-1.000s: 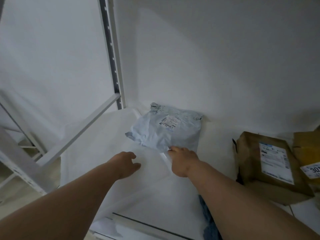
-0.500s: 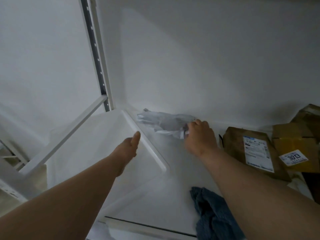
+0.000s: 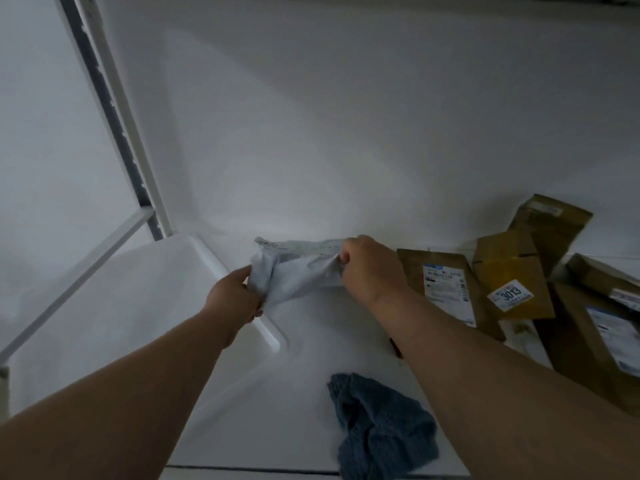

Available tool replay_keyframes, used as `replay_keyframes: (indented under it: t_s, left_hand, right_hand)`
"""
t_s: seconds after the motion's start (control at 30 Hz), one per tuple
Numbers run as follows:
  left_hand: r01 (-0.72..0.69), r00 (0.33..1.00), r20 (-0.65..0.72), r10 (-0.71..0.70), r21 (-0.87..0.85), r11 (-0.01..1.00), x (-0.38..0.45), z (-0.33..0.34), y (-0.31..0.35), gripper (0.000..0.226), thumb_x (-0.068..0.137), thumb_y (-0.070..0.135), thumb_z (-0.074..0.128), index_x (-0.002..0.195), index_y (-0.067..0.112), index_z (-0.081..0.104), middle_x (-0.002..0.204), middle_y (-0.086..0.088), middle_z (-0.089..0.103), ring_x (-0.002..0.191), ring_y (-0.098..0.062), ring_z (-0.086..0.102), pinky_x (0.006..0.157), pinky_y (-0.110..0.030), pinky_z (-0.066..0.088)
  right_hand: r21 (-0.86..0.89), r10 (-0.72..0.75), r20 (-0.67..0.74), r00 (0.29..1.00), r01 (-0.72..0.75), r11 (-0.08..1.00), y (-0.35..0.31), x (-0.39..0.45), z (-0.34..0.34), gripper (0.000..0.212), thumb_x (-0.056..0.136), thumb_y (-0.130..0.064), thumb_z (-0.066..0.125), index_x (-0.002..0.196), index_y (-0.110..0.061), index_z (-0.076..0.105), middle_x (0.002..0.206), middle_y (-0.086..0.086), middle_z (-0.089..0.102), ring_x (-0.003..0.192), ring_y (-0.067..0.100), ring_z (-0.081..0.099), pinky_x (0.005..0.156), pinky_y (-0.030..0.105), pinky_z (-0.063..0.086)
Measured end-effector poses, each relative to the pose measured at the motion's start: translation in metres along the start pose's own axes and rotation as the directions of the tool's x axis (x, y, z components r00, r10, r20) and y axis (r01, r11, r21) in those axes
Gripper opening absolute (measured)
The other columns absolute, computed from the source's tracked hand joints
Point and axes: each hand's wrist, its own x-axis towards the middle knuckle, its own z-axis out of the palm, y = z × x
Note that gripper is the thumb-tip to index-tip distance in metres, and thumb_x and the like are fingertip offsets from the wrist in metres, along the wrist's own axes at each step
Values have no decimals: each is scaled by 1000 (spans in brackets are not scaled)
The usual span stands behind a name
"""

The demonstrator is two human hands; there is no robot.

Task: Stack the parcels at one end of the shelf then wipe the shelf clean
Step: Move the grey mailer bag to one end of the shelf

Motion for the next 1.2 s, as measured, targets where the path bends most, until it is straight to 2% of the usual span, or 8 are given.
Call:
replay_keyframes:
  t_s: [0.13,0.3,0.4,0.53,0.7,0.8,1.03,1.2]
  left_hand:
    - [-313,946,24,323,320,894,-6,14,9,62,93,13,50,146,41,32,123,-4,61,106,-27,62,97,-37,49]
    - [-420,880,69,471,575,702,0,37,26,58,98,12,36,149,39,26,132,-7,56,112,-28,57,93,-32,43]
    - [-365,931,235,280,547,754,9,53,22,61,101,32,35,154,25,4,137,-20,50,117,-35,54,99,-37,42]
    - [-116,971,237,-13,522,845,4,59,8,73,99,49,34,154,19,-3,151,-18,35,135,-34,40,110,-37,30]
    - [-44,984,151,-91,709,704,6,24,-22,65,98,48,41,152,16,21,155,-11,31,141,-27,32,113,-34,26]
    - [-2,985,107,-133,787,616,5,-8,-40,67,94,50,47,150,19,28,153,-9,32,139,-27,34,112,-34,28]
    - [7,948,175,-266,824,567,-16,-63,-83,96,73,65,67,151,28,24,154,-5,24,141,-26,29,115,-40,28]
    - [-84,927,267,-265,833,546,-30,-71,-93,103,68,60,74,151,33,20,161,3,6,146,-23,10,118,-43,20]
  right_hand:
    - [59,-118,-180,977,130,990,11,2,2,25,84,-1,51,106,-7,62,114,9,57,97,31,59,76,36,49]
    - [-116,-185,-301,935,156,981,38,0,-6,39,75,-5,58,113,-8,64,120,8,60,112,30,57,103,40,39]
    - [-277,-8,-60,998,-9,961,52,-7,-16,18,84,-22,52,97,-20,64,105,0,62,94,23,59,96,40,34]
    - [-281,262,261,929,-186,941,60,-13,-14,24,86,-39,51,94,-19,61,99,4,62,96,25,57,87,36,40]
    - [-225,153,226,962,-101,969,22,2,-2,26,91,-37,47,100,-17,62,100,1,64,86,23,55,81,33,37]
    - [-140,41,287,957,-1,990,-15,14,21,28,90,-26,48,109,-13,64,115,8,65,103,29,61,88,34,43]
    - [59,-107,624,774,90,994,-86,10,94,41,93,-26,51,130,-9,55,132,12,58,119,30,55,97,32,46]
    - [-14,-58,572,818,81,997,-105,1,119,45,94,-20,45,138,-11,42,138,15,43,125,35,48,103,40,42]
